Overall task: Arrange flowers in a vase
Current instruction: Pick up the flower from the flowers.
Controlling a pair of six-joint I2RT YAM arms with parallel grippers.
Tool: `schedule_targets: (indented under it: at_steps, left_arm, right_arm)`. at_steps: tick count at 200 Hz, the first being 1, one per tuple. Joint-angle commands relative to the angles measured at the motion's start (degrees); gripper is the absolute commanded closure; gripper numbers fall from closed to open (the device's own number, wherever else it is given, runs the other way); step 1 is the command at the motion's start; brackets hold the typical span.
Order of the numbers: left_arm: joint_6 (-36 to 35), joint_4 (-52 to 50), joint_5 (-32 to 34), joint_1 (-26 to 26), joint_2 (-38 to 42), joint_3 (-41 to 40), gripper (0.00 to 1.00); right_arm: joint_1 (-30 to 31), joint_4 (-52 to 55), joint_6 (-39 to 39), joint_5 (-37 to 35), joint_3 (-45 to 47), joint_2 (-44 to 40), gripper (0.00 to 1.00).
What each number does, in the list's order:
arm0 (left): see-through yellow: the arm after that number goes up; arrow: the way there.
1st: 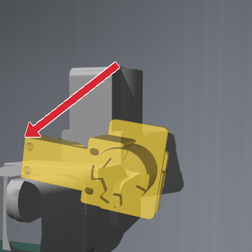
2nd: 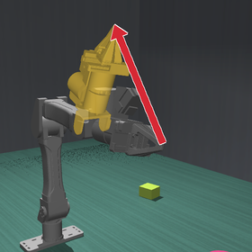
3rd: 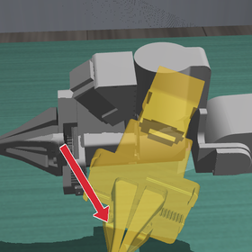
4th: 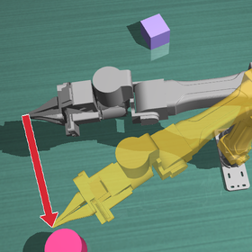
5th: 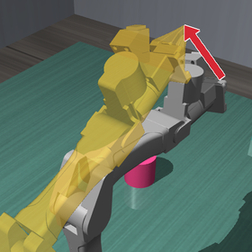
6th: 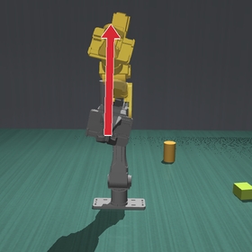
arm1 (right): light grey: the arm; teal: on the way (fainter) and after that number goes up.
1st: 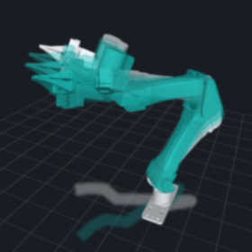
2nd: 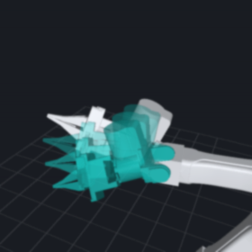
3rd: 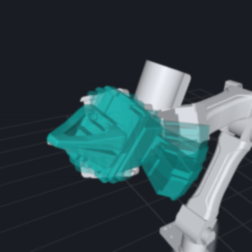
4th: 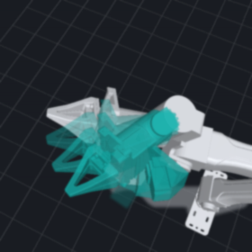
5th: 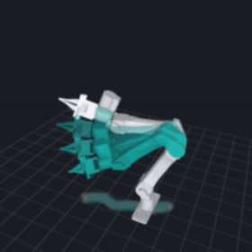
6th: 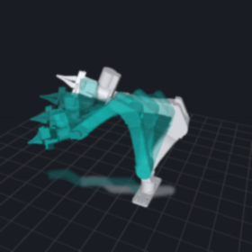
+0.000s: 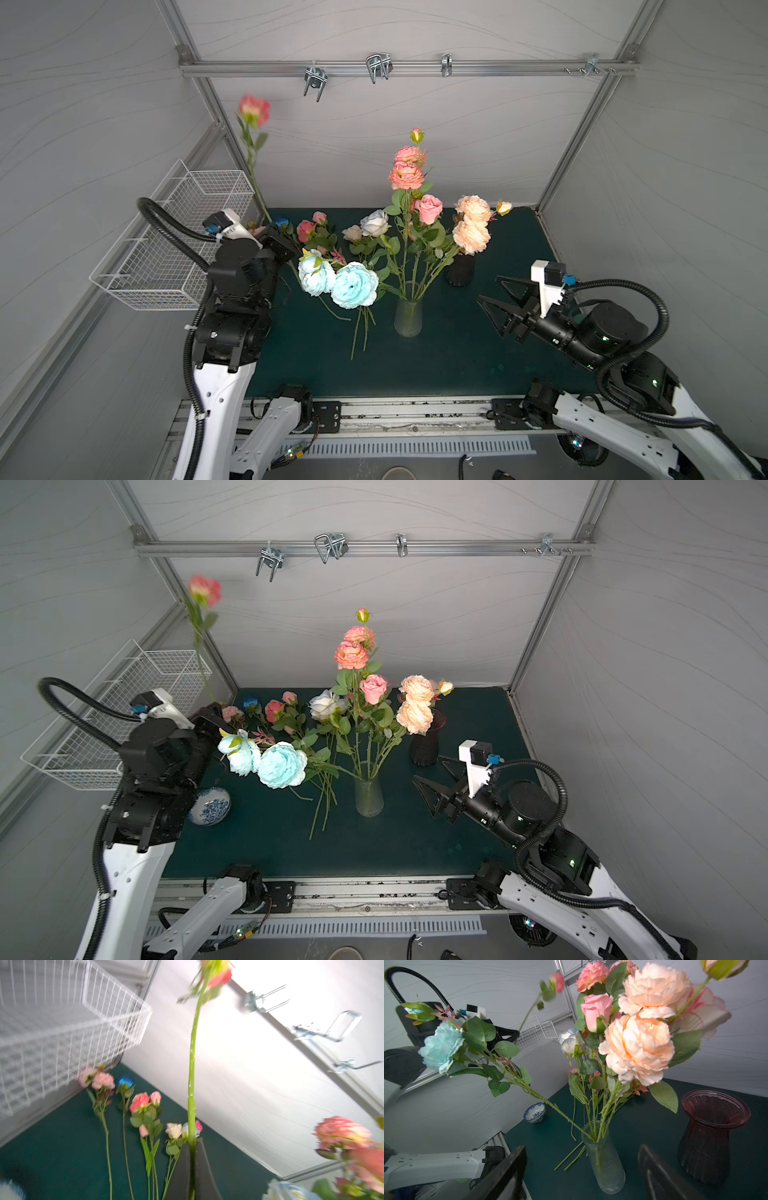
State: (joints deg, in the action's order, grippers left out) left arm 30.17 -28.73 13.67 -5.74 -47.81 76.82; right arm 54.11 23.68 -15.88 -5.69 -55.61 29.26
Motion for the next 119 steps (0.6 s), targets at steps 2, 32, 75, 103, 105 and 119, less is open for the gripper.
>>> schedule_targets:
  at_steps: [2, 32, 75, 103, 105, 119]
  left_arm:
    - [-10.53, 4.68, -7.74, -0.24, -2.99, 11.78, 1.0]
    - [-14.05, 2.97, -14.12, -0.95, -6.08, 22.02, 1.0]
    - [-9.1, 11.1, -39.82, -1.04, -3.49, 20.5, 1.0]
    - [-6.48, 14.62, -51.15, -1.04, -2.83, 21.77, 1.0]
    - [-6.41, 14.83, -51.65, -1.03, -2.77, 21.79, 1.0]
    - [-5.53, 16.18, -54.93, -1.1, -2.34, 21.6, 1.0]
  right_arm:
    - [0.31, -0.91, 4.14, 4.26, -7.74, 4.5, 0.14]
    - [0.38, -1.89, 6.26, 9.96, -18.42, 13.11, 0.14]
    - [0.67, -3.52, 5.04, 25.62, -37.64, 29.99, 0.11]
    - [4.96, -5.6, 5.67, 29.19, -51.31, 41.5, 0.09]
    - [5.26, -5.74, 5.68, 29.34, -52.06, 42.33, 0.09]
    - [6.56, -7.14, 4.83, 30.98, -59.02, 47.74, 0.08]
